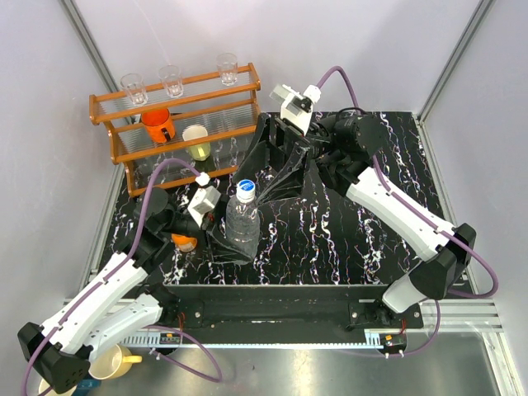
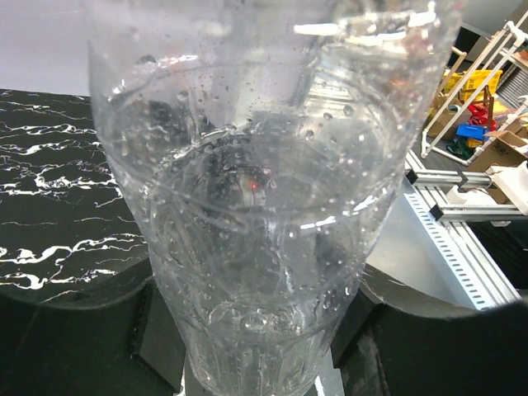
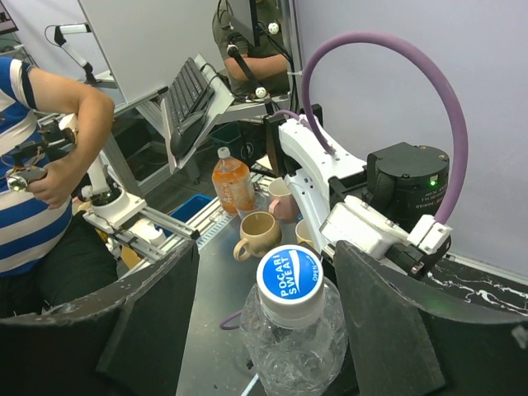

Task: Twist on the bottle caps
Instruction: Screw the bottle cap onto the plastic bottle.

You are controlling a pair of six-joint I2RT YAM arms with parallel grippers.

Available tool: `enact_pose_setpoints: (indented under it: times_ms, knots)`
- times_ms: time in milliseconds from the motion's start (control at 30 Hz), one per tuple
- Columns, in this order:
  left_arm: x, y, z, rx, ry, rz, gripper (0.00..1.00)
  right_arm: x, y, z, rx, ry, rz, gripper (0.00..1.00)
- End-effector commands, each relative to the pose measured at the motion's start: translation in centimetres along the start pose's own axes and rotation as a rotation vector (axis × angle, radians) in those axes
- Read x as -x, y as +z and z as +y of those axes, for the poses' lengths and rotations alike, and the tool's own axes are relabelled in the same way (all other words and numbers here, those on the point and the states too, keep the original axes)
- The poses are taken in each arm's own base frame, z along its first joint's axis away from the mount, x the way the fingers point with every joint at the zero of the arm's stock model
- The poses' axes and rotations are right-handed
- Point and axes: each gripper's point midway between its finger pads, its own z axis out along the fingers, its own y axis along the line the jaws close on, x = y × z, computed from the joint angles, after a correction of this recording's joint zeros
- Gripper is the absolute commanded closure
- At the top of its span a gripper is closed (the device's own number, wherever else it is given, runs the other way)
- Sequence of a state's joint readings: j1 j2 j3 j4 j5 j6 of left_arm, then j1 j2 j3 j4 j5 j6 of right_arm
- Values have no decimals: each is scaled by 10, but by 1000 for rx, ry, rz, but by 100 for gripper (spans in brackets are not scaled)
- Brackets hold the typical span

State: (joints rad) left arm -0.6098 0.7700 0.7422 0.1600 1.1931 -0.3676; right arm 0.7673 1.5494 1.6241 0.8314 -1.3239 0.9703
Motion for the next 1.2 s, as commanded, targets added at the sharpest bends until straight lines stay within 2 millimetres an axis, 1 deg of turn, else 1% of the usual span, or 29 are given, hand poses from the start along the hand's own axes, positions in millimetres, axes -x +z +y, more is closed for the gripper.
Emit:
enact_pose_setpoints:
  times_ms: [0, 133, 300, 500, 533, 567, 767, 867, 900, 933, 967, 1000, 1033, 1067, 1133, 1167]
  knots:
    - [21, 1, -7, -11, 103, -42, 100, 6, 0, 18, 32, -59, -1, 28]
    - [23, 1, -4, 4, 102, -49, 100, 6, 0, 17, 32, -56, -1, 32]
    - [27, 0, 2, 38, 105, -67, 100, 4, 2, 18, 37, -49, 0, 34]
    - [29, -1, 8, 64, 105, -77, 100, 4, 2, 18, 34, -45, -7, 40]
    - [30, -1, 9, 70, 108, -81, 100, 4, 2, 17, 32, -41, -8, 42]
    - [32, -1, 9, 74, 110, -84, 100, 3, 2, 16, 30, -35, -8, 47]
    - [34, -3, 14, 103, 111, -95, 100, 1, 2, 11, 19, -15, -6, 61]
    - [37, -4, 16, 122, 110, -104, 100, -2, 2, 6, 1, -2, -3, 63]
    - [37, -5, 18, 130, 110, -108, 100, -1, 2, 8, -1, -5, -1, 63]
    - [39, -5, 19, 139, 111, -114, 100, -3, 2, 6, -7, -21, 2, 62]
    - [40, -5, 19, 142, 107, -118, 100, -6, 1, 2, -22, 6, 5, 61]
    - [40, -6, 20, 148, 105, -120, 100, -5, 1, 2, -31, 5, 5, 61]
    - [42, -6, 21, 158, 106, -127, 100, -6, 1, -1, -44, -42, 8, 61]
    - [43, -7, 23, 166, 102, -131, 100, -10, -1, -9, -81, 5, 9, 60]
    - [45, -8, 26, 188, 98, -141, 100, -9, -2, -11, -113, -32, 7, 62]
    - [46, -8, 27, 196, 97, -145, 100, -10, -3, -14, -136, -15, 4, 63]
